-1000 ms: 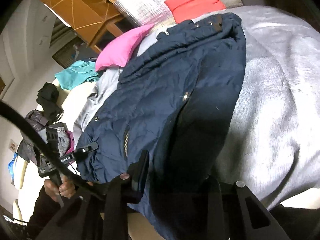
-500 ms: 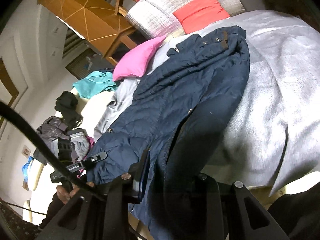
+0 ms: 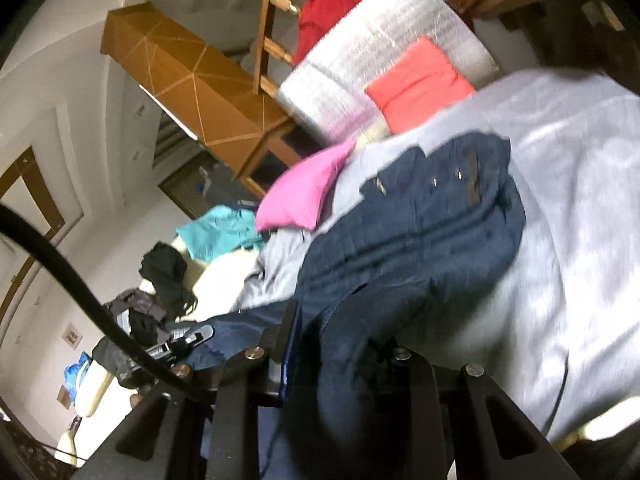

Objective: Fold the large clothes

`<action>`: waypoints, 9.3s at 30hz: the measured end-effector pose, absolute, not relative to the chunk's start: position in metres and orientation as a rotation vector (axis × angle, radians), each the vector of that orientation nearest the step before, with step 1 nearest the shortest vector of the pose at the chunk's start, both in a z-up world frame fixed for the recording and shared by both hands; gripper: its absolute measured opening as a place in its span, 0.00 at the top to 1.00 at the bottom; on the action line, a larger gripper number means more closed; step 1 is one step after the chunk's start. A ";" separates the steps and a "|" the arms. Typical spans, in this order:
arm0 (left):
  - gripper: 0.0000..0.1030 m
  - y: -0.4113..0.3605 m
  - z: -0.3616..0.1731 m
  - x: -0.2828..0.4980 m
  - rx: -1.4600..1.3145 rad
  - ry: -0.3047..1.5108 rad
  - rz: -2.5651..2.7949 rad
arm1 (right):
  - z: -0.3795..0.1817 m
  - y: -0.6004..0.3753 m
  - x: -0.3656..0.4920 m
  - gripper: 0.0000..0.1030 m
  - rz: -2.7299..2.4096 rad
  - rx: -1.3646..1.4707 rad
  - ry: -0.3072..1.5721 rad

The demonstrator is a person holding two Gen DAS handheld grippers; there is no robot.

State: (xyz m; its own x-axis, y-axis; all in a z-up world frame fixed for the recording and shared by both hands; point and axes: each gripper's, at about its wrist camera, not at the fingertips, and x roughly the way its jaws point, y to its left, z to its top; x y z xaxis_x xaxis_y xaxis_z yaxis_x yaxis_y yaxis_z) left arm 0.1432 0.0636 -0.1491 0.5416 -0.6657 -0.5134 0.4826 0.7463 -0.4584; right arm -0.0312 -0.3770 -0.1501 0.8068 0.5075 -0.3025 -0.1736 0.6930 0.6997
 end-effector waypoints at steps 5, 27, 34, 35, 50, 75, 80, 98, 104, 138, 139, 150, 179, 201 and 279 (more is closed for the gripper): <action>0.83 0.057 -0.158 0.157 -0.296 0.678 -0.632 | -0.151 -0.384 -0.008 0.73 0.350 0.703 0.471; 0.83 0.022 -0.159 0.244 -0.281 0.668 -0.432 | -0.163 -0.422 0.115 0.73 0.270 0.820 0.445; 0.83 0.010 -0.160 0.274 -0.303 0.676 -0.368 | -0.162 -0.434 0.152 0.73 0.277 0.832 0.452; 0.83 0.008 -0.160 0.280 -0.308 0.677 -0.358 | -0.162 -0.434 0.158 0.73 0.277 0.832 0.453; 0.83 -0.019 -0.161 0.350 -0.370 0.621 -0.285 | -0.177 -0.456 0.245 0.73 0.255 0.874 0.477; 0.47 -0.017 -0.203 0.446 -0.494 0.818 -0.376 | -0.217 -0.471 0.327 0.36 0.228 1.033 0.555; 0.26 0.002 -0.198 0.447 -0.724 0.802 -0.472 | -0.208 -0.470 0.329 0.24 0.250 1.081 0.523; 0.14 0.011 -0.211 0.460 -0.889 0.969 -0.464 | -0.213 -0.492 0.323 0.12 0.363 1.399 0.635; 0.13 0.014 -0.201 0.453 -0.916 0.908 -0.487 | -0.207 -0.500 0.313 0.11 0.383 1.403 0.591; 0.10 0.033 -0.225 0.447 -0.323 1.071 0.082 | -0.216 -0.459 0.335 0.25 0.080 0.885 0.776; 0.10 0.033 -0.230 0.447 -0.319 1.085 0.071 | -0.221 -0.459 0.336 0.27 0.067 0.888 0.795; 0.10 0.021 -0.201 0.442 -0.249 1.005 0.060 | -0.177 -0.446 0.327 0.15 0.014 0.722 0.633; 0.10 0.000 -0.175 0.422 -0.032 0.920 0.024 | -0.175 -0.472 0.254 0.18 -0.046 0.780 0.688; 0.10 -0.012 -0.194 0.497 -0.052 1.018 -0.004 | -0.208 -0.509 0.364 0.16 -0.051 0.857 0.870; 0.26 0.042 -0.238 0.410 -0.520 1.200 -0.251 | -0.235 -0.438 0.264 0.21 0.135 0.824 0.874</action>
